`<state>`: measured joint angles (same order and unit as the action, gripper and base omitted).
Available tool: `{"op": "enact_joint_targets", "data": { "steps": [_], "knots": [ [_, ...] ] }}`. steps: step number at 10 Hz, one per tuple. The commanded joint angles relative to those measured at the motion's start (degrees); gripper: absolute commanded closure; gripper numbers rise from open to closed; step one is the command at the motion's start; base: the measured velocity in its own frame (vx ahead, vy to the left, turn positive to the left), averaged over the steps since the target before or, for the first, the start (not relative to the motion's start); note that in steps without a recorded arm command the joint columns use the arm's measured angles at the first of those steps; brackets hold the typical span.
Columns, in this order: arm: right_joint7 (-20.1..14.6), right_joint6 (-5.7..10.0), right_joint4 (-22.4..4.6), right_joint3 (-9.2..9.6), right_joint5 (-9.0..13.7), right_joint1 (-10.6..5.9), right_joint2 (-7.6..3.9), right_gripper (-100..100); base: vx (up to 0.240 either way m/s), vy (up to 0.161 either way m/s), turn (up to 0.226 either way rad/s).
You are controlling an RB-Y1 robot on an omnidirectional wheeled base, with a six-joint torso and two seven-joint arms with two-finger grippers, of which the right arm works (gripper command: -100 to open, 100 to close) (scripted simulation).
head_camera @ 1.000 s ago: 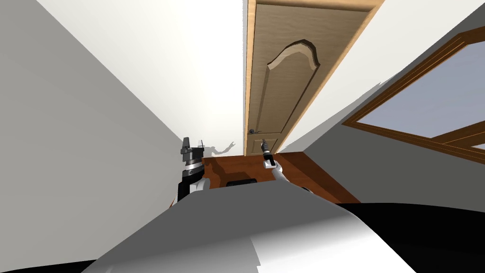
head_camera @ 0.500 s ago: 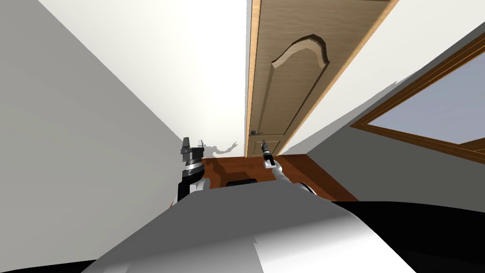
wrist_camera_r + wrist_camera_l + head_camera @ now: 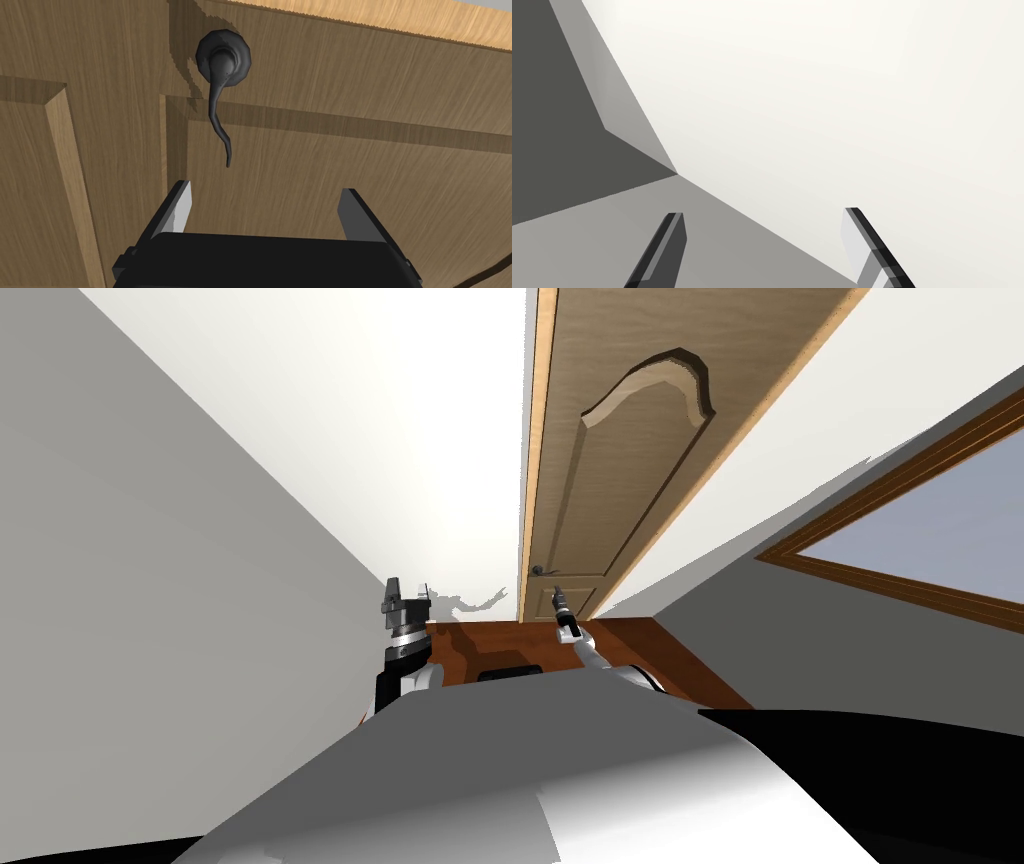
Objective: Pull the door open
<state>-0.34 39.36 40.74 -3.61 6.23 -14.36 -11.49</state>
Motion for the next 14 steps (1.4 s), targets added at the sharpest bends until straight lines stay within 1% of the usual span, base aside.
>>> {"op": "enact_joint_targets", "data": {
  "steps": [1, 3, 4, 5, 6, 7, 8, 9, 10, 11, 12, 14],
  "knots": [
    [-0.1, 0.43, -2.6, -0.10, 0.1, -1.10, -0.25, -100, 0.094, -0.006, 0.041],
    [-0.1, 0.95, -5.3, -0.20, 0.3, -2.29, -0.49, -100, 0.080, -0.002, 0.035],
    [-0.2, 1.47, -7.9, -0.31, 0.4, -3.44, -0.72, -100, 0.086, -0.006, 0.058],
    [-0.2, 1.67, -9.0, -0.35, 0.5, -3.90, -0.81, -100, 0.092, -0.010, 0.043],
    [-0.3, 2.03, -10.9, -0.42, 0.6, -4.70, -0.97, -100, 0.091, -0.015, 0.032],
    [-0.3, 2.03, -10.9, -0.42, 0.6, -4.70, -0.97, -100, 0.062, -0.006, 0.012],
    [-0.3, 2.21, -11.8, -0.45, 0.7, -5.10, -1.05, -100, 0.043, 0.003, 0.011],
    [-0.4, 2.52, -13.4, -0.52, 0.7, -5.80, -1.19, -100, 0.053, 0.007, 0.030],
    [-0.3, 2.45, -12.8, -0.50, 0.7, -5.58, -1.08, -100, 0.026, 0.003, 0.007],
    [-1.4, 3.10, -13.2, -0.82, 1.0, -4.80, -2.46, -100, 0.128, 0.028, 0.127],
    [-2.2, 3.50, -13.4, -1.02, 1.2, -4.25, -3.37, -100, 0.208, 0.025, 0.187],
    [-2.2, 3.50, -13.4, -1.02, 1.2, -4.25, -3.37, -100, 0.090, 0.024, 0.007]
  ]
}}
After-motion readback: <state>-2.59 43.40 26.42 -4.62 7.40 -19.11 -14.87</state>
